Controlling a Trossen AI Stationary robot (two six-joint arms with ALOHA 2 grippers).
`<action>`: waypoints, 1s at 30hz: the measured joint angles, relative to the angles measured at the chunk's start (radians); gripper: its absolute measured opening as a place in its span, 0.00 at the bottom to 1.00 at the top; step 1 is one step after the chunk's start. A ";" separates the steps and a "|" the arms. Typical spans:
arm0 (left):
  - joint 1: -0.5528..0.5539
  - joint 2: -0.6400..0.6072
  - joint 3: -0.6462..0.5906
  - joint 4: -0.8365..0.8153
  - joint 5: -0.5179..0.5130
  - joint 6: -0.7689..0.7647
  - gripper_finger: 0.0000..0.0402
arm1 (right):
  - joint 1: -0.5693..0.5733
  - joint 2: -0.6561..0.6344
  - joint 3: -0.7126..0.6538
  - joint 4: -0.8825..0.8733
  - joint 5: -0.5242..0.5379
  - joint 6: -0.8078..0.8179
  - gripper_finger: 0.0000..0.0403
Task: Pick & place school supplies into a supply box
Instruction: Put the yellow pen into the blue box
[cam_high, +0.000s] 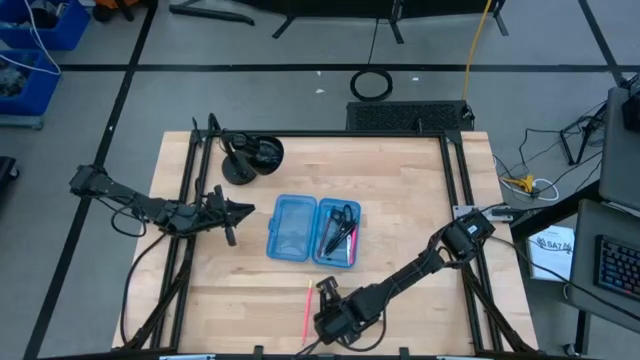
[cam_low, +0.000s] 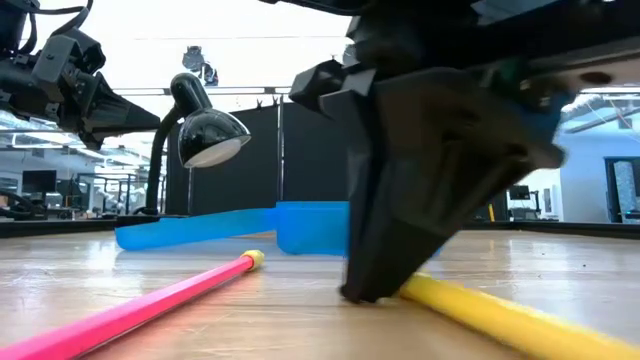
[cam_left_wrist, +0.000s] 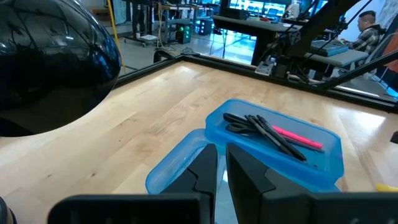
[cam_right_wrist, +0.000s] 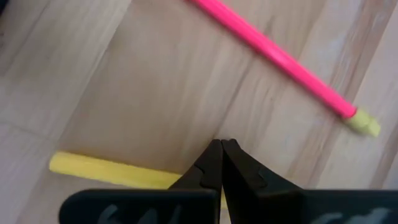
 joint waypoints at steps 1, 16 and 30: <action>0.000 0.000 0.000 0.000 0.000 -0.005 0.09 | 0.001 0.000 0.000 -0.014 -0.001 0.008 0.00; 0.000 0.000 0.000 0.000 0.001 -0.006 0.09 | 0.009 0.001 -0.001 -0.100 0.028 0.098 0.00; 0.000 0.000 0.000 -0.002 0.001 0.005 0.09 | 0.030 -0.065 -0.008 0.028 0.095 0.039 0.00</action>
